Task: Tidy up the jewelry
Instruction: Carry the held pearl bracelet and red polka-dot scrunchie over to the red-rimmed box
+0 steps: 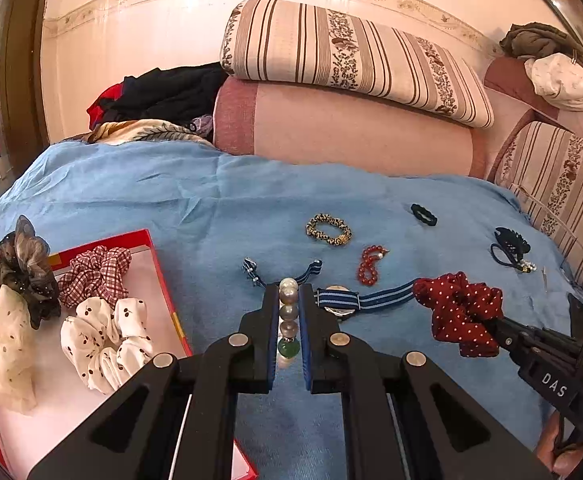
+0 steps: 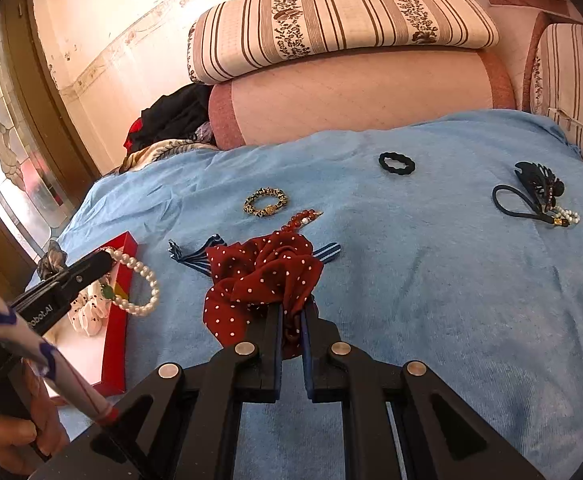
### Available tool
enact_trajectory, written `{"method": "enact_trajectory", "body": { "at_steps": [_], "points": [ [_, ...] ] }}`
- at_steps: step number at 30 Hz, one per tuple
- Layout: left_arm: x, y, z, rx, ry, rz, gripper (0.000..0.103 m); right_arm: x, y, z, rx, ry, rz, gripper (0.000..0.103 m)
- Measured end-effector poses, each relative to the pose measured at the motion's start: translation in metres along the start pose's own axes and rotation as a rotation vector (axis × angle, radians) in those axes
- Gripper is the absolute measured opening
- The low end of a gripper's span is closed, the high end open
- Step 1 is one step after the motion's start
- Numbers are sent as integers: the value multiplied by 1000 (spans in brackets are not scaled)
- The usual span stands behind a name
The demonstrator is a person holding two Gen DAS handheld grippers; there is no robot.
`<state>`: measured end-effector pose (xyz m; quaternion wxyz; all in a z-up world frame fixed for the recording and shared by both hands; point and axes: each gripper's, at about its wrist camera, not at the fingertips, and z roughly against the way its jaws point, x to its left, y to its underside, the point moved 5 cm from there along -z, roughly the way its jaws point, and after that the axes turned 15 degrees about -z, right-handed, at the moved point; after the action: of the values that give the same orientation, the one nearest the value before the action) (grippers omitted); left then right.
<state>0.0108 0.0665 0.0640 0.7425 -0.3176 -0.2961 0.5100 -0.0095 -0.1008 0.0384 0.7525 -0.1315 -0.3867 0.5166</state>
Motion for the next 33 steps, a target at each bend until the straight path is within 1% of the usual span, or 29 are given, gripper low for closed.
{"method": "enact_trajectory", "body": {
  "at_steps": [7, 15, 21, 33],
  "points": [
    [-8, 1, -8, 9, -8, -29, 9, 6, -2, 1, -4, -30, 20, 9],
    [-8, 0, -8, 4, -6, -27, 9, 12, -1, 4, -18, -41, 52, 9],
    [-2, -3, 0, -24, -14, -14, 9, 15, 1, 4, -24, -44, 58, 9],
    [13, -4, 23, -56, -63, -13, 9, 40, 9, 16, -58, -88, 123, 9]
  ]
}}
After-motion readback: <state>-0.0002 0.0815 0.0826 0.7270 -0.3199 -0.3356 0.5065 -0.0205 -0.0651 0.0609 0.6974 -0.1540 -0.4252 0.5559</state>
